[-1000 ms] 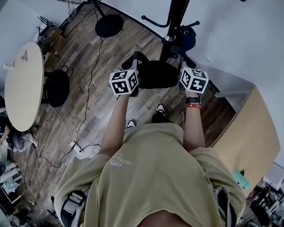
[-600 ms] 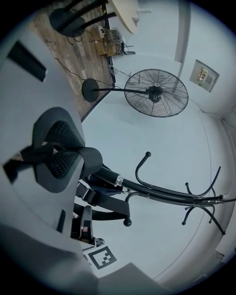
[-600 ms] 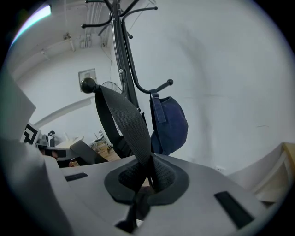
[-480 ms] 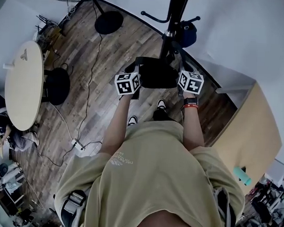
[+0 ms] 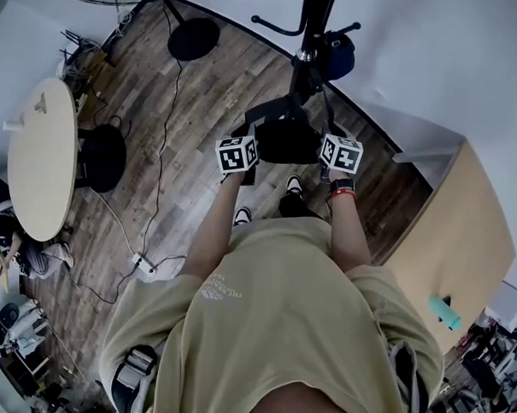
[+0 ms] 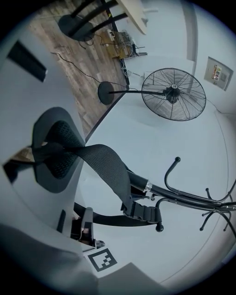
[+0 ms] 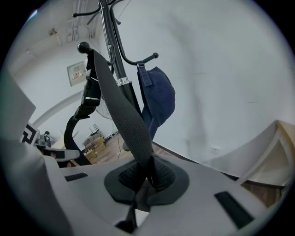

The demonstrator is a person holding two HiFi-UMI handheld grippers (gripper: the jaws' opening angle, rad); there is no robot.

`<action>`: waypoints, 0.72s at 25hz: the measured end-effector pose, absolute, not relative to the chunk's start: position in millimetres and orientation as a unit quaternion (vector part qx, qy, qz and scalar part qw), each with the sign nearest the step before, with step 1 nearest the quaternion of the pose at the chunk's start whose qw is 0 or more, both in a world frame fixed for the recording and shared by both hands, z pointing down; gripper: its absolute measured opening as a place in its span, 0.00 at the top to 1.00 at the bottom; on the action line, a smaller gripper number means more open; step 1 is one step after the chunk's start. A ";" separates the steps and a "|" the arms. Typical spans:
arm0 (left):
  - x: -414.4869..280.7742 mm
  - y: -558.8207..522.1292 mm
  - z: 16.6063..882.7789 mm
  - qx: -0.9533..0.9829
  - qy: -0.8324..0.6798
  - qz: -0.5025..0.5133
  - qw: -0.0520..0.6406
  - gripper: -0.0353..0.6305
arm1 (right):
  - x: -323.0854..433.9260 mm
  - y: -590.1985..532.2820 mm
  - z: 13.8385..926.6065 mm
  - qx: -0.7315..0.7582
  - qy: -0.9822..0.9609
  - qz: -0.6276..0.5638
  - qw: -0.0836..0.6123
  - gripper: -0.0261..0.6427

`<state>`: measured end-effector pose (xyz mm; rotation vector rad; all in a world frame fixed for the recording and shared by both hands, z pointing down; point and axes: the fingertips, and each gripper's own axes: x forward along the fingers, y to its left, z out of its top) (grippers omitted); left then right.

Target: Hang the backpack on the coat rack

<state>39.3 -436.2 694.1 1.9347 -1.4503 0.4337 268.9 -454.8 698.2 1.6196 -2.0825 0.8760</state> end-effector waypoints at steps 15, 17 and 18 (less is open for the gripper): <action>91.4 -427.8 725.2 0.800 -0.449 0.218 0.334 0.85 | 234.9 -457.0 702.9 0.549 -0.762 0.305 0.159 0.84; 94.0 -429.9 716.7 0.803 -0.450 0.206 0.332 0.85 | 237.1 -456.3 695.8 0.555 -0.761 0.300 0.151 0.85; 94.5 -430.3 712.3 0.805 -0.451 0.200 0.329 0.85 | 237.8 -454.9 692.9 0.557 -0.761 0.299 0.148 0.85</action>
